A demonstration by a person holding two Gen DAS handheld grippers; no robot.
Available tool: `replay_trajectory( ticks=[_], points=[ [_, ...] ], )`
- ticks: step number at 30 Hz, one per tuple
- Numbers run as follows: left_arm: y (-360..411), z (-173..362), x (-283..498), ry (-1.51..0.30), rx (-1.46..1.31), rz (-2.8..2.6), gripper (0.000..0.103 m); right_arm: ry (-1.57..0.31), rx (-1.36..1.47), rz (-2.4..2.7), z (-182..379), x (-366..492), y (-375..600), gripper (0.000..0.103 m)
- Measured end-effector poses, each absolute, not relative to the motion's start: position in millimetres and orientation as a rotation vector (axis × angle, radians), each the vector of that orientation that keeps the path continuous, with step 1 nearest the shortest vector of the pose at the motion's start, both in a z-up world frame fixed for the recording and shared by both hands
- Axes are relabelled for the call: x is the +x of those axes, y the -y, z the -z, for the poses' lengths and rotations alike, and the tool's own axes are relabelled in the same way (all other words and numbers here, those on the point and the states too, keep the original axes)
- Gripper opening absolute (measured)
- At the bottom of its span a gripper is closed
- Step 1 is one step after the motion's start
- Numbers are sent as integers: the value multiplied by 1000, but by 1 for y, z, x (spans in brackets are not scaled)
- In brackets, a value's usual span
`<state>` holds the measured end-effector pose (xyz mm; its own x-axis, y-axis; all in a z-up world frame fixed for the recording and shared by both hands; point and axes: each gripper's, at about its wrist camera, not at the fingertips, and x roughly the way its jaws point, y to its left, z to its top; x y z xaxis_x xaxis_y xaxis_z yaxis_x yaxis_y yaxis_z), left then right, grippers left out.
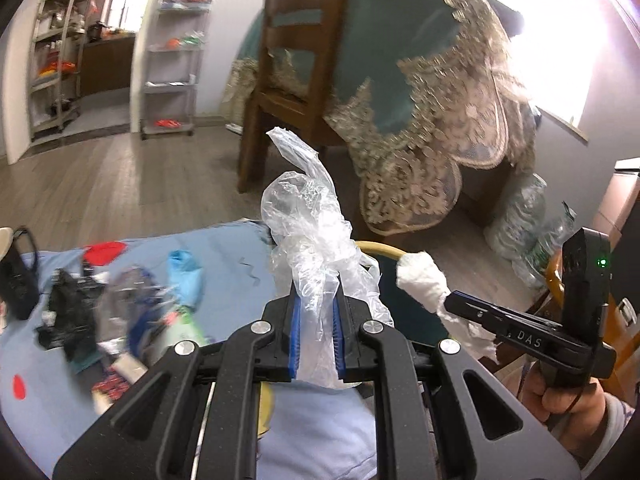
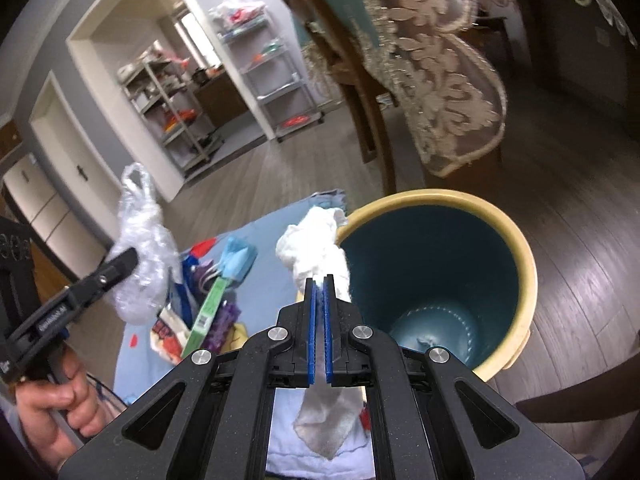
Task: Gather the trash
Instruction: 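Carry the plastic bag and tissue over the bin and open the left gripper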
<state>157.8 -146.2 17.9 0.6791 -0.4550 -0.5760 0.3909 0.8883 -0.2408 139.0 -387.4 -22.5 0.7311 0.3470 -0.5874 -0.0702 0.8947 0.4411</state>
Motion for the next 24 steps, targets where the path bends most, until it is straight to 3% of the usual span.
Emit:
replay_trajectory(
  ticks=[18,21,24],
  points=[
    [239,64,215,-910,-78,584,12,-763,564,-125,54,157,426,5],
    [244,73,215,-931,-70,594,20,-772,574,-112,58,157,429,5],
    [242,74,214,-922,-51,579,40,-783,584,-87,61,158,431,5]
  ],
)
